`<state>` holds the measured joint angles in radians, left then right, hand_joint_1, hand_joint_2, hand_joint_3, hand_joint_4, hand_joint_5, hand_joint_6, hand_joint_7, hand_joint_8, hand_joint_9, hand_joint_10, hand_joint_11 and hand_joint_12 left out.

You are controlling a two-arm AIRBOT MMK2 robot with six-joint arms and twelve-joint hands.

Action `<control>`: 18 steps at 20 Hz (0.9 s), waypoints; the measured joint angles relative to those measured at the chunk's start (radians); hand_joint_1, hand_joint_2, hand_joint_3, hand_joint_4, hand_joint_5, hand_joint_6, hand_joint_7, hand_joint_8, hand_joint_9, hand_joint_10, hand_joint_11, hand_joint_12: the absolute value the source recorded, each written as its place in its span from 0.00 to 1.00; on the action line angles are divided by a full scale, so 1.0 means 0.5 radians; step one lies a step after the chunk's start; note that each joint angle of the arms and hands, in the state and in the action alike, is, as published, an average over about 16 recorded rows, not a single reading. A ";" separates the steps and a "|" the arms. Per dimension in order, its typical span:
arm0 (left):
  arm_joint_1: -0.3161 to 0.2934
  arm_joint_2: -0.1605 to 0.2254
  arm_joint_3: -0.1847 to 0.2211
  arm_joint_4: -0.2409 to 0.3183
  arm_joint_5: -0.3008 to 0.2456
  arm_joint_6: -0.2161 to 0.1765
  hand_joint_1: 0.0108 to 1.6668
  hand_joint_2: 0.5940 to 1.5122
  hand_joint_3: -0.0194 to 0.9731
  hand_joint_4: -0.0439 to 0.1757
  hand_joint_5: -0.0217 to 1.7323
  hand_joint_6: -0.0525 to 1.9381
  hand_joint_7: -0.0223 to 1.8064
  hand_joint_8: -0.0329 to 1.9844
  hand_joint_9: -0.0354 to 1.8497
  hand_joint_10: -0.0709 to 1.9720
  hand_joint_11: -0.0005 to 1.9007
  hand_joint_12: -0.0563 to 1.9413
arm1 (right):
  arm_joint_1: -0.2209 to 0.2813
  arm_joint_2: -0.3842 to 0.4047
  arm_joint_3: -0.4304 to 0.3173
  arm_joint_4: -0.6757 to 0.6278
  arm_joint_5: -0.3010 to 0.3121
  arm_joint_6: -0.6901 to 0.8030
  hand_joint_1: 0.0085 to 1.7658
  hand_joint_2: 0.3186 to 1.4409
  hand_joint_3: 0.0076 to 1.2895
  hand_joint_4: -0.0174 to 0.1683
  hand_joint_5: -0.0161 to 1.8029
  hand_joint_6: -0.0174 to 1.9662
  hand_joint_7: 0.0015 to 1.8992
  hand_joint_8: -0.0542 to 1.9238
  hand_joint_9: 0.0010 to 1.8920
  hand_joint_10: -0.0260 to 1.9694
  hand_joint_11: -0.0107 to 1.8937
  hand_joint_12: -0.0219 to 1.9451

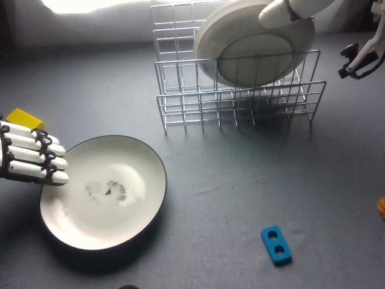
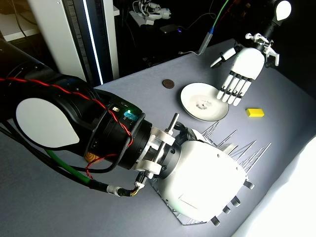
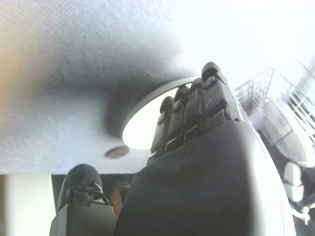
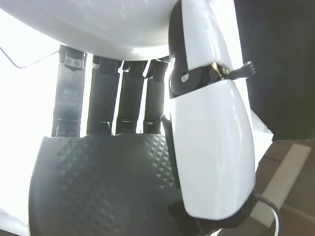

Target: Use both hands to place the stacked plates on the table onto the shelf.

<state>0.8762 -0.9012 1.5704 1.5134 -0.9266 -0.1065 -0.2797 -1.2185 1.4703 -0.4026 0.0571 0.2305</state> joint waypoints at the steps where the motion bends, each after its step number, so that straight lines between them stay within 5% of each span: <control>1: 0.001 0.000 0.001 -0.001 0.000 0.000 0.00 0.53 0.03 0.22 0.02 0.04 0.02 0.01 0.01 0.02 0.01 0.03 | 0.000 0.000 0.001 0.005 0.004 -0.005 0.70 0.66 0.01 0.06 0.47 0.46 0.53 0.40 0.61 0.09 0.35 0.60; 13: 0.015 0.000 0.006 -0.006 0.007 0.000 0.00 0.52 0.03 0.22 0.02 0.04 0.01 0.01 0.01 0.02 0.01 0.03 | 0.022 0.015 -0.003 0.040 0.100 -0.089 0.60 0.75 0.01 0.07 0.41 0.16 0.46 0.07 0.46 0.05 0.18 0.67; 18: 0.034 -0.001 0.007 -0.009 0.010 0.000 0.00 0.52 0.03 0.22 0.02 0.04 0.01 0.01 0.01 0.02 0.01 0.03 | 0.067 0.058 -0.052 0.042 0.228 -0.348 0.59 0.76 0.00 0.07 0.41 0.05 0.44 0.05 0.43 0.04 0.14 0.67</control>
<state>0.8934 -0.9014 1.5741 1.5088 -0.9215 -0.1064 -0.2461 -1.1892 1.4443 -0.3817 0.1711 0.0564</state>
